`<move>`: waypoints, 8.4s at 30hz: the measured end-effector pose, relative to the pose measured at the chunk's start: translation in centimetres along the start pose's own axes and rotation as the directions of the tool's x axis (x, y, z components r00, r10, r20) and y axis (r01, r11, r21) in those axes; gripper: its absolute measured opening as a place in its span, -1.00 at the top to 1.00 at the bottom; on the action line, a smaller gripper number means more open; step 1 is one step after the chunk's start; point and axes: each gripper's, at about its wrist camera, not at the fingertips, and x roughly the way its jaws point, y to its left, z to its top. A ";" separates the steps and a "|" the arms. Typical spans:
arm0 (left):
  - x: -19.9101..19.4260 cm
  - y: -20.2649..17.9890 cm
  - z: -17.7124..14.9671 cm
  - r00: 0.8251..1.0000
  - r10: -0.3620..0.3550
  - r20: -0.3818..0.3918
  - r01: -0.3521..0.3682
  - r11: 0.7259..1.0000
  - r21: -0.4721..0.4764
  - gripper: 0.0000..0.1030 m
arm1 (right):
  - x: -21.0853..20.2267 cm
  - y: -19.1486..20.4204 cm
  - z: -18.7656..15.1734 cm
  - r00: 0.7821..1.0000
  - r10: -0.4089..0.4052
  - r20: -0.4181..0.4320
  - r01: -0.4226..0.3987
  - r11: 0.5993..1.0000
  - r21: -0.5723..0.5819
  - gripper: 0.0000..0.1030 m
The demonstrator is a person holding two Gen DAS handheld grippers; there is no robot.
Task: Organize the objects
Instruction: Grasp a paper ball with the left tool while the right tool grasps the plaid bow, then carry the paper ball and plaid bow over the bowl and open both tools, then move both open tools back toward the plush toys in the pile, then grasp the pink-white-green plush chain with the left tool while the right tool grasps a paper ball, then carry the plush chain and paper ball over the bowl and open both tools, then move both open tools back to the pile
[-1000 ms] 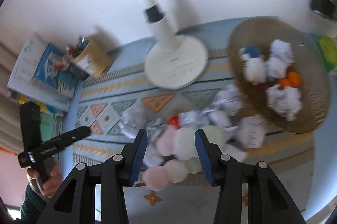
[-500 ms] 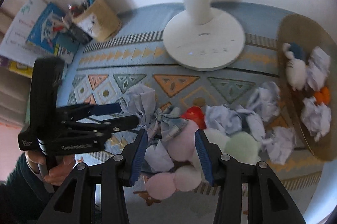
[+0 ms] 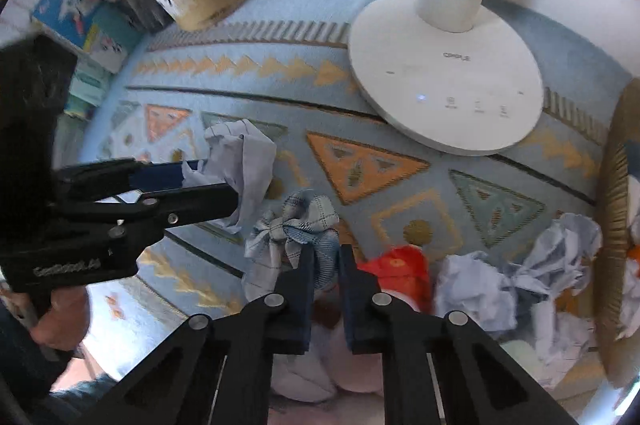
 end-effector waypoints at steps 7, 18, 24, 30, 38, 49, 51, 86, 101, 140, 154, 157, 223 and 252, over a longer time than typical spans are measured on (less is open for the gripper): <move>-3.2 3.3 -0.1 0.998 0.040 0.056 -0.037 0.997 -0.061 0.17 | -1.3 -2.0 2.1 0.992 0.064 0.110 -0.082 0.982 0.168 0.75; -3.3 3.7 -0.6 0.997 0.039 0.060 -0.036 0.998 -0.055 0.17 | 0.7 -1.0 2.0 0.998 0.062 -0.015 -0.058 0.983 0.175 -0.08; -3.7 3.0 -0.5 0.997 0.052 0.065 -0.051 0.998 -0.022 0.17 | 2.6 0.9 3.9 0.998 -0.057 -0.015 0.059 0.982 0.181 -0.19; -3.6 3.3 -0.9 0.996 0.068 0.060 -0.066 0.997 -0.039 0.17 | 4.4 2.9 3.9 0.979 -0.202 -0.036 0.204 0.973 0.106 0.18; -4.8 -0.4 -1.3 0.994 0.061 0.089 -0.064 0.997 0.039 0.17 | -1.8 1.2 2.2 0.990 -0.024 0.139 0.000 0.985 0.172 0.44; -4.8 -12.9 1.0 0.994 -0.026 0.106 -0.009 0.949 0.314 0.17 | -13.2 -7.1 -5.8 0.945 -0.111 0.307 -0.017 0.922 0.386 0.43; -3.9 -16.0 2.0 0.994 -0.057 0.095 0.017 0.925 0.379 0.17 | -15.1 -9.9 -7.0 0.933 -0.155 0.326 -0.008 0.893 0.449 0.43; 1.1 -21.5 4.0 0.994 -0.090 0.057 0.064 0.933 0.354 -0.34 | -19.6 -23.0 -12.5 0.926 -0.211 0.312 -0.041 0.766 0.641 -0.22; -3.4 -10.5 -2.6 0.998 -0.038 0.052 0.028 0.984 0.175 -0.34 | -16.6 -11.9 -11.4 0.959 -0.078 0.274 -0.070 0.869 0.491 -0.22; 3.8 -13.3 -8.9 0.977 -0.083 -0.198 0.152 0.920 0.362 0.53 | -6.3 -5.0 -4.9 1.000 -0.018 0.010 0.019 0.985 -0.170 0.83; -6.7 -4.9 -6.3 0.981 -0.192 0.008 0.189 0.972 0.137 0.54 | -10.3 -7.4 -10.3 0.984 0.126 0.124 -0.144 0.978 0.152 0.48; -6.6 -0.7 -6.0 0.991 -0.126 0.034 0.125 0.992 0.025 0.54 | -8.4 -5.2 -10.3 0.978 0.186 0.091 -0.198 0.970 0.142 0.45; 8.9 -31.3 9.2 0.997 -0.049 -0.055 0.069 0.880 0.470 -0.11 | -20.7 -29.8 -7.9 0.908 -0.367 0.203 0.193 0.796 0.574 0.10; 1.7 -12.2 -6.0 0.985 0.128 -0.116 -0.066 0.900 0.431 -0.07 | -7.9 -13.2 -16.0 0.988 0.083 0.131 -0.146 0.786 0.601 0.10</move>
